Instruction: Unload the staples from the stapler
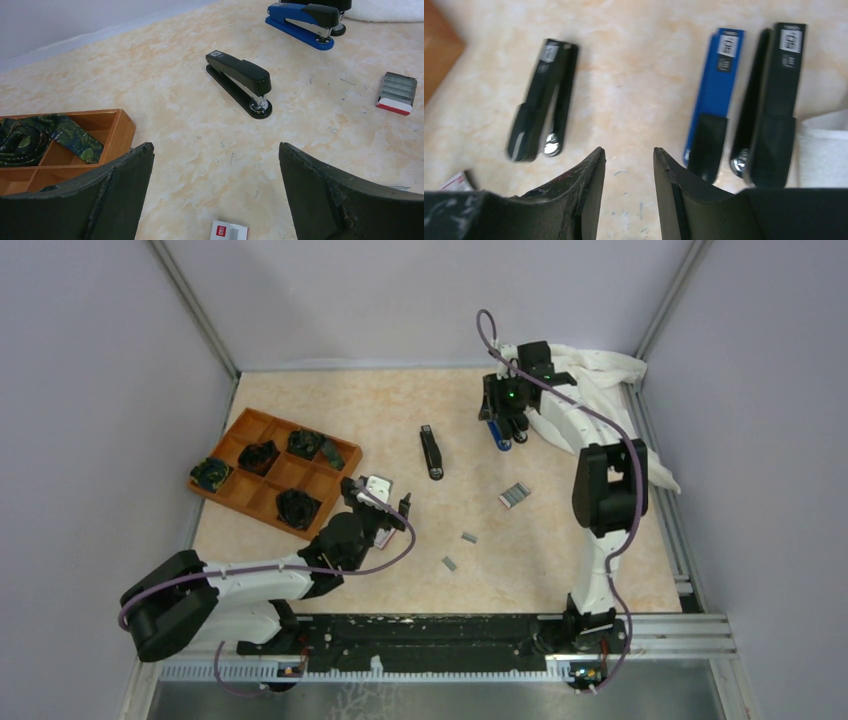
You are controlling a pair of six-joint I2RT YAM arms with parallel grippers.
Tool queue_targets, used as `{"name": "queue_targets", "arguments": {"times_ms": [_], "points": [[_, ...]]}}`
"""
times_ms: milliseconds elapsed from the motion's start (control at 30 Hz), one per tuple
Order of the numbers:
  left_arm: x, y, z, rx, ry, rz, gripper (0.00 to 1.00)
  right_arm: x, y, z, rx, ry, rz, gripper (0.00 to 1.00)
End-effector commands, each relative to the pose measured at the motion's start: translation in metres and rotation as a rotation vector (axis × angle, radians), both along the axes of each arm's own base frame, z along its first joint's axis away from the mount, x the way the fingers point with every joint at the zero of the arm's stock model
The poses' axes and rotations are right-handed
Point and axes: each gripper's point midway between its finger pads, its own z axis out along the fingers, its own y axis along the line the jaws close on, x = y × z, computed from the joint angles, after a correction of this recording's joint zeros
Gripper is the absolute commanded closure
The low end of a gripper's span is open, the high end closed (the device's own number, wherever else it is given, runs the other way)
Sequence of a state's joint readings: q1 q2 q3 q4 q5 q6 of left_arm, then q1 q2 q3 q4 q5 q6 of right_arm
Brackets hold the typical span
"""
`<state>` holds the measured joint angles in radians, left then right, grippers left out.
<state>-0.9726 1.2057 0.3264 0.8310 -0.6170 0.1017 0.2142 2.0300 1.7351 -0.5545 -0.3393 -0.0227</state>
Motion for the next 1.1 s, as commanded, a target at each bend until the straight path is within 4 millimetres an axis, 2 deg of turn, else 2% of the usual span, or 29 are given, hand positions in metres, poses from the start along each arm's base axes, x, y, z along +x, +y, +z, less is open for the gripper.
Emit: {"name": "queue_targets", "arguments": {"times_ms": [0, 167, 467, 667, 1067], "points": [[-0.001, 0.001, 0.01, -0.042, -0.026, -0.004, 0.01, -0.026, 0.042, 0.09, 0.21, -0.214, 0.245, 0.59], [-0.002, 0.002, 0.01, -0.043, -0.028, -0.005, 0.01, -0.047, 0.056, 0.107, 0.306, -0.238, 0.338, 0.59], [-0.003, 0.004, 0.011, -0.051, -0.033, -0.004, 0.01, -0.059, 0.065, 0.114, 0.37, -0.214, 0.389, 0.58], [-0.004, 0.005, 0.011, -0.058, -0.038, -0.005, 0.01, -0.061, 0.073, 0.106, 0.353, -0.207, 0.405, 0.53], [-0.006, 0.008, 0.013, -0.072, -0.047, -0.002, 0.01, -0.057, 0.103, 0.069, 0.207, -0.166, 0.416, 0.49]]}}
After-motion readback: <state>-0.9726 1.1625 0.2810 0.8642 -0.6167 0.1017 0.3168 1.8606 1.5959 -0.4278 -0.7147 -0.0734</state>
